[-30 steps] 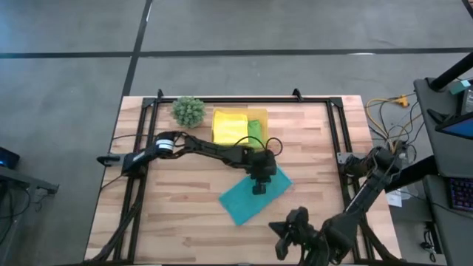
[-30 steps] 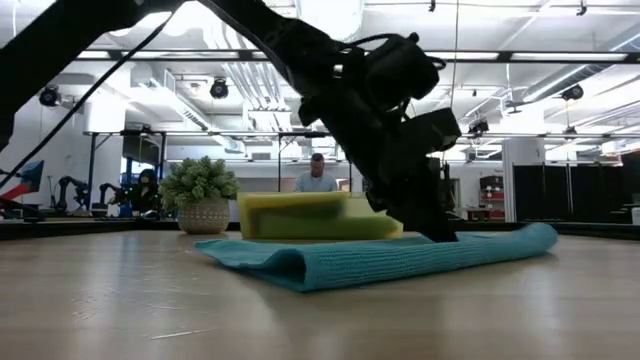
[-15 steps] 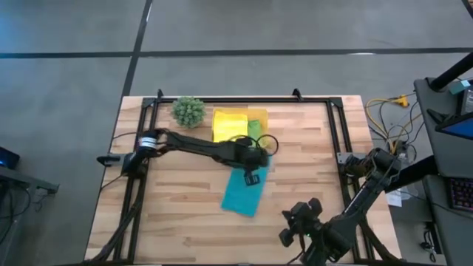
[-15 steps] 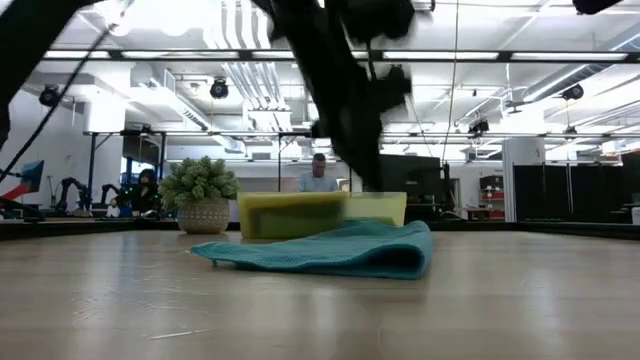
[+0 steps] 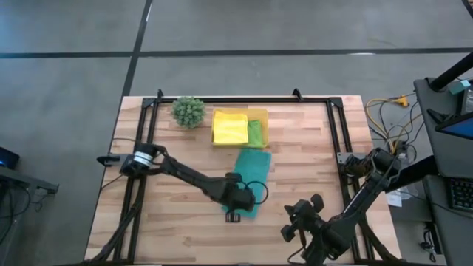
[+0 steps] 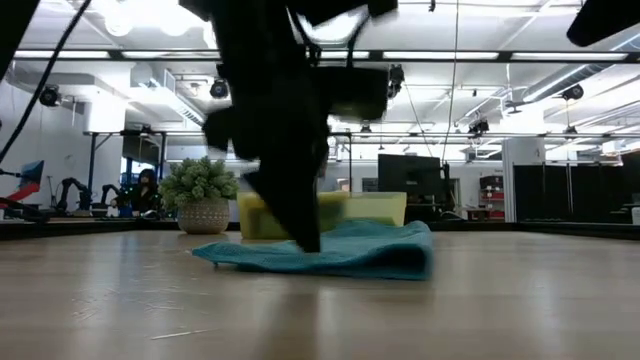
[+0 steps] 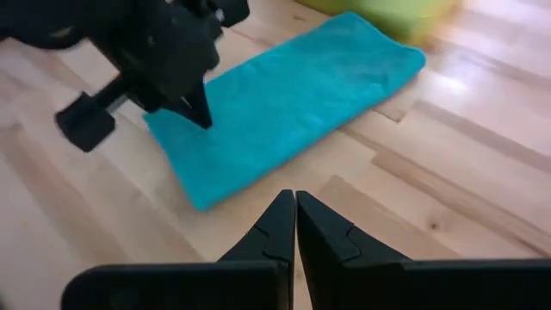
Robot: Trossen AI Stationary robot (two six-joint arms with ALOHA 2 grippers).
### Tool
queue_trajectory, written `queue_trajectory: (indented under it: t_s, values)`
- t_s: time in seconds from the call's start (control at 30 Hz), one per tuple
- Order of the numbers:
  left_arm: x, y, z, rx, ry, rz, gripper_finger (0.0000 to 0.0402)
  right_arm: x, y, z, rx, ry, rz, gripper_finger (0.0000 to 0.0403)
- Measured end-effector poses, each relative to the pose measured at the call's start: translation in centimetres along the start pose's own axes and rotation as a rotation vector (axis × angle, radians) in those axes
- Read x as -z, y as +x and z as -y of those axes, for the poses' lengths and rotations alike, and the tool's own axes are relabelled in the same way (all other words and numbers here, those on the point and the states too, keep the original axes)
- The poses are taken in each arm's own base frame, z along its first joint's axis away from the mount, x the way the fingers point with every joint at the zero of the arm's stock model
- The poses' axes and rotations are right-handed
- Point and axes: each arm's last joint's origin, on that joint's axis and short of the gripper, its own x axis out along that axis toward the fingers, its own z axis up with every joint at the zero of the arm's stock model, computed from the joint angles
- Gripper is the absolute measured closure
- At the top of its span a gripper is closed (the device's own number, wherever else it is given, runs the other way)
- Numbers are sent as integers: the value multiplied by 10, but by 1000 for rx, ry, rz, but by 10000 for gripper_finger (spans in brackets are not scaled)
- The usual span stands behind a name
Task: Fold microfiber towels
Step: Fold the light blue towel
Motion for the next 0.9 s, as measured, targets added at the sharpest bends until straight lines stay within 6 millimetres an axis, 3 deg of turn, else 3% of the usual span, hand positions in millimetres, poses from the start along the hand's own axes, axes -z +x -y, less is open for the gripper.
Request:
queue_trajectory:
  t_s: [0.17,0.4,0.53,0.67,0.9]
  values:
    - [-3,9,18,127,-111,40,402,6,-7,-2,-46,-18,-4,394]
    - [-28,8,34,262,-291,313,402,23,-31,0,-134,-78,-16,394]
    - [-36,-20,30,242,-270,408,402,33,-47,1,-224,-121,25,394]
    - [-32,-55,32,225,-121,438,402,38,-53,-5,-299,-219,33,394]
    - [-8,-109,54,279,91,432,402,23,-39,-23,-396,-420,-51,394]
